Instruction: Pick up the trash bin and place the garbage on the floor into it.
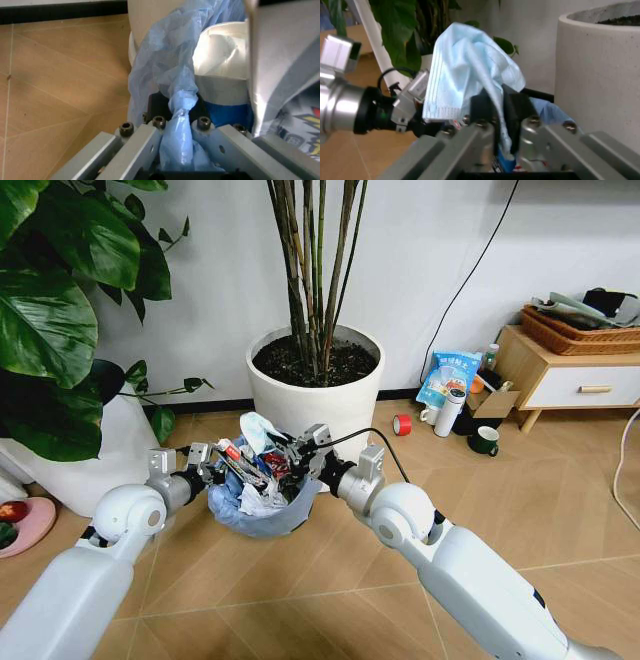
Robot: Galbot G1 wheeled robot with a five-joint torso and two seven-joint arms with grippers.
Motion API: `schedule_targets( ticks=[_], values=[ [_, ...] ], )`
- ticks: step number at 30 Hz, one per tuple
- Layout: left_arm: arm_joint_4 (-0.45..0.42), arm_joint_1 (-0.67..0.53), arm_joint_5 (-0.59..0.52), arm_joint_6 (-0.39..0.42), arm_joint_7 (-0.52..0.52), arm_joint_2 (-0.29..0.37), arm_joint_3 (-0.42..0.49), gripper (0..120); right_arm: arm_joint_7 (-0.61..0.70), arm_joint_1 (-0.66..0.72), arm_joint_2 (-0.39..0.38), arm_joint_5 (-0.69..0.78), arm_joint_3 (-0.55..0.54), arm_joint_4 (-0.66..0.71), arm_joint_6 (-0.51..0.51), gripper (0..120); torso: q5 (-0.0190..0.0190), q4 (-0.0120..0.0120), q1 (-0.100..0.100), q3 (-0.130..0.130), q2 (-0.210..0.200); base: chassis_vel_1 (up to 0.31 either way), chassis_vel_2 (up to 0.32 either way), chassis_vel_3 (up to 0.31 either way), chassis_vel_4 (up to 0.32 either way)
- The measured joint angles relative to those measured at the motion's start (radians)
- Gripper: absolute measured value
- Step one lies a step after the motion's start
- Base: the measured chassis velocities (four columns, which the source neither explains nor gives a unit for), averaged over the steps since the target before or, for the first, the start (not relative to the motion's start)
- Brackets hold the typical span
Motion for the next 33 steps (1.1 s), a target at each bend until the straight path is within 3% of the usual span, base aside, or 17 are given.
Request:
schedule_targets(
  ticks=[24,33],
  values=[
    [-0.004,-0.001,-0.002,0.001,-0.006,-0.003,-0.01,0,0.002,0.025,0.011,-0.034,-0.021,-0.043,0.01,97,0.0,0.0001,0.0,0.0,0.0,0.0,0.0,0.0,0.0],
    [-0.009,0.004,-0.002,0.001,-0.007,-0.004,-0.014,0,0.003,0.042,-0.006,-0.031,-0.03,-0.056,0.006,100,0.0,0.0001,0.0,0.0,0.0,0.0,0.0,0.0,0.0]
  ],
)
